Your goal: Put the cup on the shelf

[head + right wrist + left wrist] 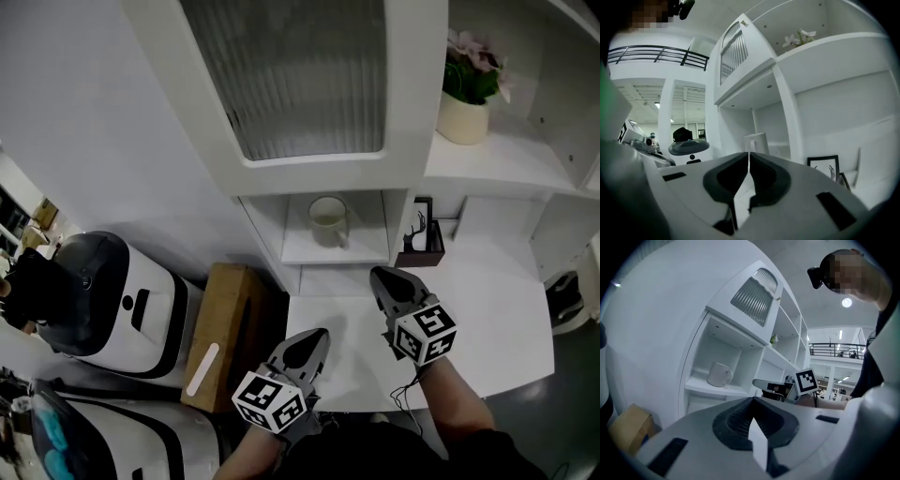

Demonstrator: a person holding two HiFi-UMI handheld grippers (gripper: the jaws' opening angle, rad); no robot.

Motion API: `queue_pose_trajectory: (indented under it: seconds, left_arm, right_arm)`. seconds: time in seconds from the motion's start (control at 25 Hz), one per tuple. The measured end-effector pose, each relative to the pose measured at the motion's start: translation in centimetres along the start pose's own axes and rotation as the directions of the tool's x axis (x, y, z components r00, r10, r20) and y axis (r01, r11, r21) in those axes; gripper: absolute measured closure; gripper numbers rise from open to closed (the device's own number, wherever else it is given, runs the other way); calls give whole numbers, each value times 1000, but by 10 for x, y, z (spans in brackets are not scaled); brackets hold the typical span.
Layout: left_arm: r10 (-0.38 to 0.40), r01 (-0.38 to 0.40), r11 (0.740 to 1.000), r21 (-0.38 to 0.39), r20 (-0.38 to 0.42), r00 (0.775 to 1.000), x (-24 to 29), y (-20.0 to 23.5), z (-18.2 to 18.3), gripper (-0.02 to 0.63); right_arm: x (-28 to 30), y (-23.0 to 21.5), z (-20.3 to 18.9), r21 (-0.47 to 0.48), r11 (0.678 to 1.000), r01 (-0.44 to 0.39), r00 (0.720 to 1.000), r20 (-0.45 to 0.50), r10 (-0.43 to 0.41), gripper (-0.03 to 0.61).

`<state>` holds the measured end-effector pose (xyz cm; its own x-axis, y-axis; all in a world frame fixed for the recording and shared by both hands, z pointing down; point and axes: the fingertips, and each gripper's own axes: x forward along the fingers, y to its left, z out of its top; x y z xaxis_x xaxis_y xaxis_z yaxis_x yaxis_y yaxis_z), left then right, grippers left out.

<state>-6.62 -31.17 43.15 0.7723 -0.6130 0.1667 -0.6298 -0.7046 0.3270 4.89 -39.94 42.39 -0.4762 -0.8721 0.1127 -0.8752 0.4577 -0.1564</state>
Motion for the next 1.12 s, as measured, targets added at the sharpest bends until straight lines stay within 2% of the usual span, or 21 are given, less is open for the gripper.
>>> queue_pose_trajectory:
  seconds: [0.56,1.12]
  left_arm:
    - [48,-48,999,-11,32,998,-2,-80,-26,609]
    - [165,-165,986,-19,52,985,-33,-142,-56,609]
  right_arm:
    - [-87,23,-7,1,991,-131,991,-21,131,569]
    - [-152,52,-25,12,962,-273,961,-46,273,571]
